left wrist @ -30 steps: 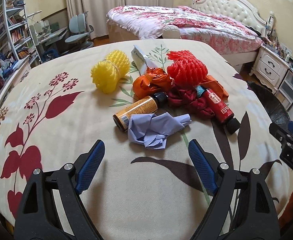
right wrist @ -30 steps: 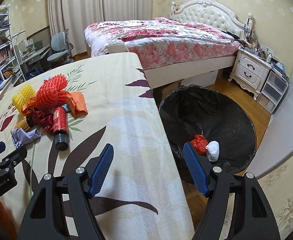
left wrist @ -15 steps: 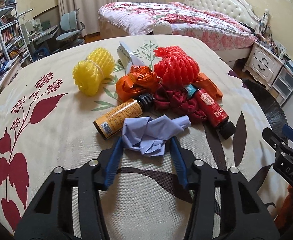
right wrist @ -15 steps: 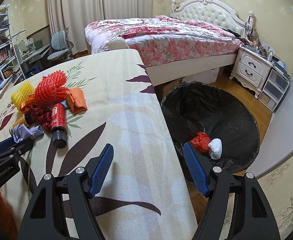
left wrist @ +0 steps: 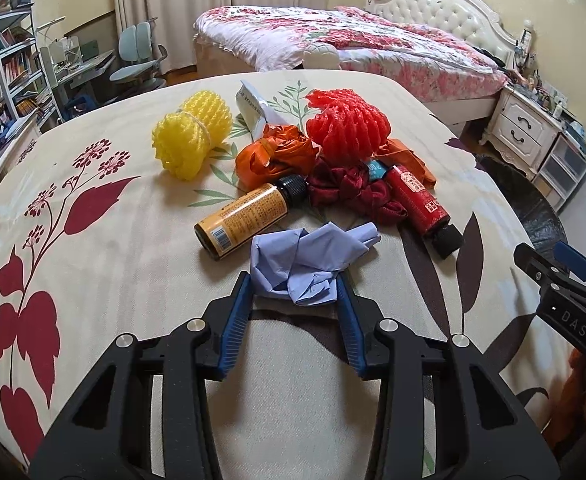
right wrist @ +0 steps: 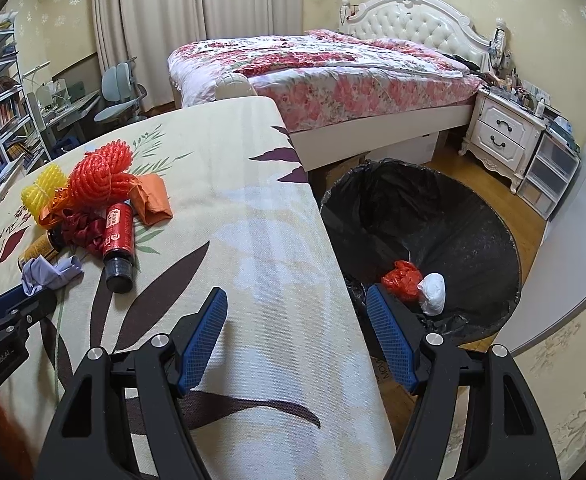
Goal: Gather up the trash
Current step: 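Return both tools to the pile and grasp the lavender glove with the left tool, then grasp the red bottle with the right tool while the left tool holds the glove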
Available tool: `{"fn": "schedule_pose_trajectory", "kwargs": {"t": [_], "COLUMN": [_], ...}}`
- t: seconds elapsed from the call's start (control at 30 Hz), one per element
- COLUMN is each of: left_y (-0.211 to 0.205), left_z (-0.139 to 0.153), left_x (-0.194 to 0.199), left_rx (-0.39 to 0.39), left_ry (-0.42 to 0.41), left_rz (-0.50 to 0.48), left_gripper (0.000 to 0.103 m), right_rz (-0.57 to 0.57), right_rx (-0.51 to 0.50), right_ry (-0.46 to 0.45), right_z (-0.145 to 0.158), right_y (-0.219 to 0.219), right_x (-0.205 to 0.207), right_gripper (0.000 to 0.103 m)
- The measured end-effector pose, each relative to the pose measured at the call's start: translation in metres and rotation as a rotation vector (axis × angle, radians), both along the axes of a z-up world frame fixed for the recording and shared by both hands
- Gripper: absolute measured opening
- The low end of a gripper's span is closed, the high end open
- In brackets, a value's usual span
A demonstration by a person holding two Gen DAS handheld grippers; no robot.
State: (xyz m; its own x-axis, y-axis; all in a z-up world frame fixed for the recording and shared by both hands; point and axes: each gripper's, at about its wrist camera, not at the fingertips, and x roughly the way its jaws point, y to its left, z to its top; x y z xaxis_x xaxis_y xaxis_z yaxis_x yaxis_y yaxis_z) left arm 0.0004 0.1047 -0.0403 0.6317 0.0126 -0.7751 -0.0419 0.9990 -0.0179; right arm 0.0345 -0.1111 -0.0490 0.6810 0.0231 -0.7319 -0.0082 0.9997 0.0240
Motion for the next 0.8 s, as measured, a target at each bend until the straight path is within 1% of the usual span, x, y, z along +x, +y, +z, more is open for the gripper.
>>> {"fn": "schedule_pose_trajectory", "kwargs": {"t": [0.27, 0.57, 0.73, 0.8], "left_y": [0.008, 0.024, 0.027, 0.027], "left_z": [0.000, 0.000, 0.000, 0.000], "left_x": [-0.011, -0.011, -0.009, -0.009], "left_rx": [-0.006, -0.020, -0.026, -0.027], "left_ry": [-0.001, -0.002, -0.005, -0.006], "left_rz": [0.012, 0.054, 0.061, 0.063], "left_gripper": [0.040, 0.040, 0.040, 0.040], "right_rz": [0.047, 0.154, 0.183, 0.192], "right_rx": [0.001, 0.008, 0.017, 0.019], "right_ry": [-0.009, -0.023, -0.017, -0.010], "right_z": [0.005, 0.014, 0.015, 0.015], "right_y": [0.016, 0.057, 0.074, 0.078], "right_x": [0.001, 0.013, 0.028, 0.033], "right_gripper": [0.070, 0.070, 0.063, 0.056]}}
